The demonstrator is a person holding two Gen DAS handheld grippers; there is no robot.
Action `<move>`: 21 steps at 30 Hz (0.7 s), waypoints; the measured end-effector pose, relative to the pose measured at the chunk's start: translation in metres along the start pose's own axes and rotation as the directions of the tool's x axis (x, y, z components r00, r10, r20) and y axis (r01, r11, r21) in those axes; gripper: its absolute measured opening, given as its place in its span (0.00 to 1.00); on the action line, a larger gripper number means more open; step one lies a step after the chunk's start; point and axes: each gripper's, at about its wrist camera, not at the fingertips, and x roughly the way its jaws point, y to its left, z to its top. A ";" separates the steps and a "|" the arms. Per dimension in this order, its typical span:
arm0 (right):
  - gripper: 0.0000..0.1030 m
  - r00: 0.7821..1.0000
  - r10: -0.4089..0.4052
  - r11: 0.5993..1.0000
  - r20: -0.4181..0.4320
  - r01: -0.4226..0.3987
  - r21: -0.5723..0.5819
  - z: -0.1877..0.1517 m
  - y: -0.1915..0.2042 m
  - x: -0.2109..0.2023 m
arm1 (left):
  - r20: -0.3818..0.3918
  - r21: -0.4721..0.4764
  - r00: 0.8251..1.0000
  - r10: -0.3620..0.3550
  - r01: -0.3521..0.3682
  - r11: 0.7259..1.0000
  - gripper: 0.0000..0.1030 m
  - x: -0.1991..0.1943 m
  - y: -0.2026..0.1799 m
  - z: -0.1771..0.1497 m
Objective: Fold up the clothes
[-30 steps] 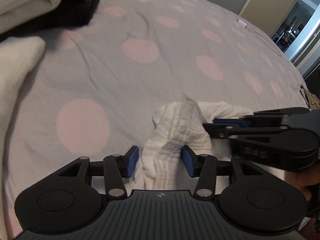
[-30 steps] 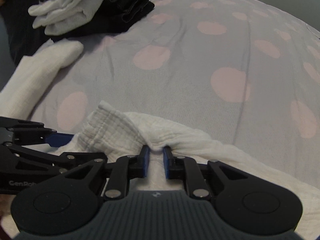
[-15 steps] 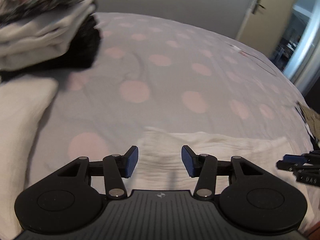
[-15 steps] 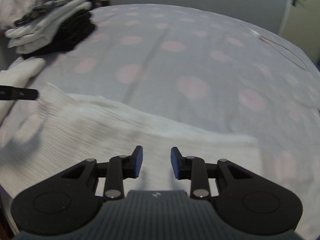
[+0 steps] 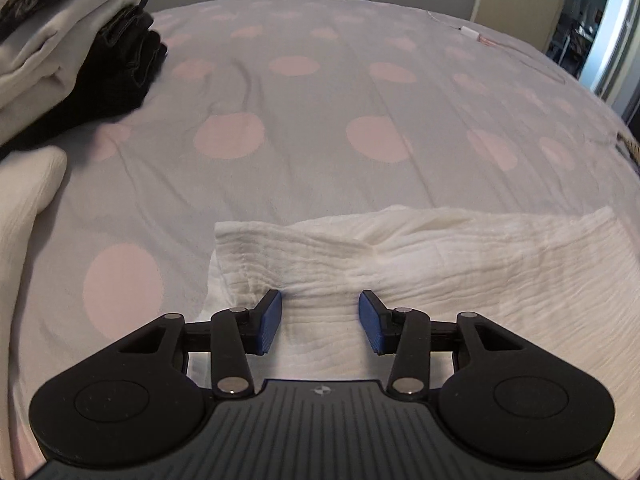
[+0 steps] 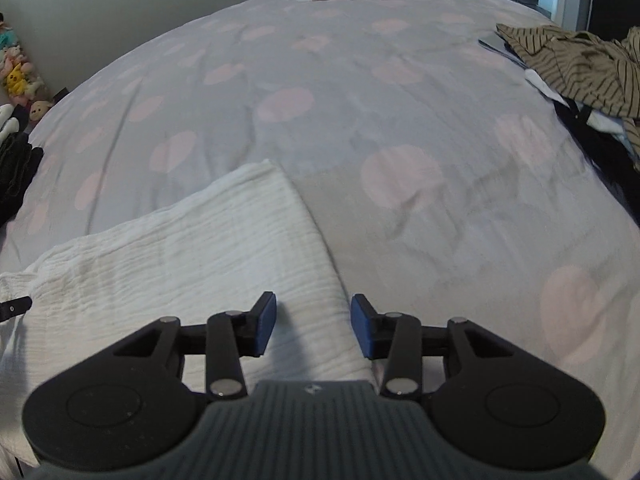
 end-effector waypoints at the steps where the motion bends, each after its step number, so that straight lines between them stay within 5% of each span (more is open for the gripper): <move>1: 0.45 1.000 0.000 1.000 -0.010 0.001 0.010 -0.001 -0.002 0.003 | 0.003 0.013 1.000 0.008 -0.008 1.000 0.50 -0.001 -0.002 -0.001; 12: 0.47 0.998 -0.004 1.000 -0.057 0.004 0.002 -0.007 -0.005 0.015 | 0.062 0.048 0.997 0.045 -0.048 0.998 0.50 -0.030 -0.015 -0.008; 21: 0.47 0.997 0.044 0.997 -0.061 -0.040 0.058 -0.007 -0.015 0.014 | 0.065 0.048 0.987 -0.148 0.145 0.988 0.50 -0.060 -0.031 -0.020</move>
